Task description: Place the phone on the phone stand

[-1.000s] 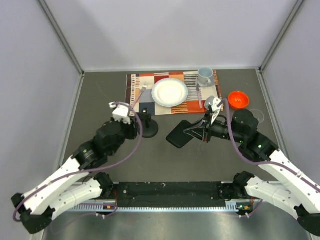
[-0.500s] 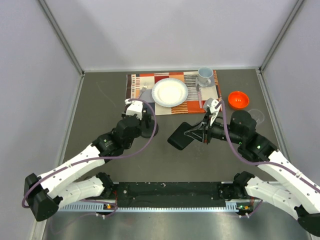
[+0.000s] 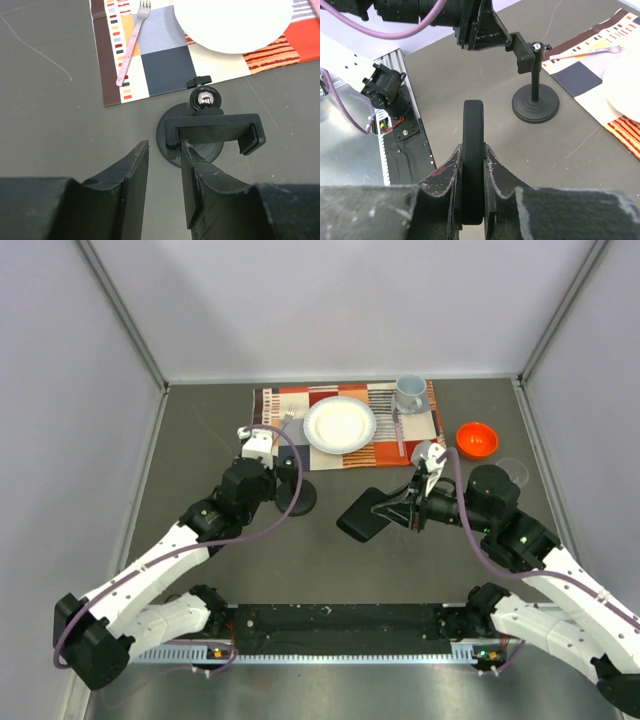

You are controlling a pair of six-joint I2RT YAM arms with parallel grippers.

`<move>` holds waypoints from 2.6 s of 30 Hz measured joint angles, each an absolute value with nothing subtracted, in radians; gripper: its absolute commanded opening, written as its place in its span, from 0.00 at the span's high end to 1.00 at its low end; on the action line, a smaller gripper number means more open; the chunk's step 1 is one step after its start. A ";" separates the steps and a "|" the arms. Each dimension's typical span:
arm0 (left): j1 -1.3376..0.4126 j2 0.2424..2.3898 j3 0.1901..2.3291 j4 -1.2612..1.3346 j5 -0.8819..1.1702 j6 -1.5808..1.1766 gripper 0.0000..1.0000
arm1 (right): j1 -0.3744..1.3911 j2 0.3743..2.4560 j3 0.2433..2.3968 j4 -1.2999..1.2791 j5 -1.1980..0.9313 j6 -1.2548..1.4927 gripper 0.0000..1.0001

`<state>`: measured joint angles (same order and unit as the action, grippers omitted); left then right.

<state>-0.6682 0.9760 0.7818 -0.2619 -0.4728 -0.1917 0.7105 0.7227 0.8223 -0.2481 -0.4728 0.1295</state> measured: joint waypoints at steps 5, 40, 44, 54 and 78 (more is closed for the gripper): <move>-0.608 0.971 0.780 -0.240 -0.345 -0.167 0.67 | 0.710 0.722 0.816 -0.249 -0.477 0.121 1.00; -0.579 0.985 0.773 -0.197 0.225 0.035 0.79 | 0.720 0.992 0.841 -0.077 -0.768 0.017 1.00; -0.579 0.983 0.778 -0.211 0.235 0.025 0.61 | 0.746 1.034 0.890 -0.112 -0.804 -0.077 1.00; -0.580 0.817 0.819 -0.367 0.130 -0.044 0.50 | 0.816 1.219 1.138 -0.229 -0.860 -0.281 1.00; -0.460 0.646 0.765 -0.420 0.022 -0.141 0.48 | 0.877 1.549 1.425 -0.506 -0.814 -0.745 1.00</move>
<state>-0.4603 0.6460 0.7654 -0.4202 0.0216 -0.1406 0.8768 1.5486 1.4254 -0.5064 -0.8143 -0.7452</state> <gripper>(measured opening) 0.522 0.132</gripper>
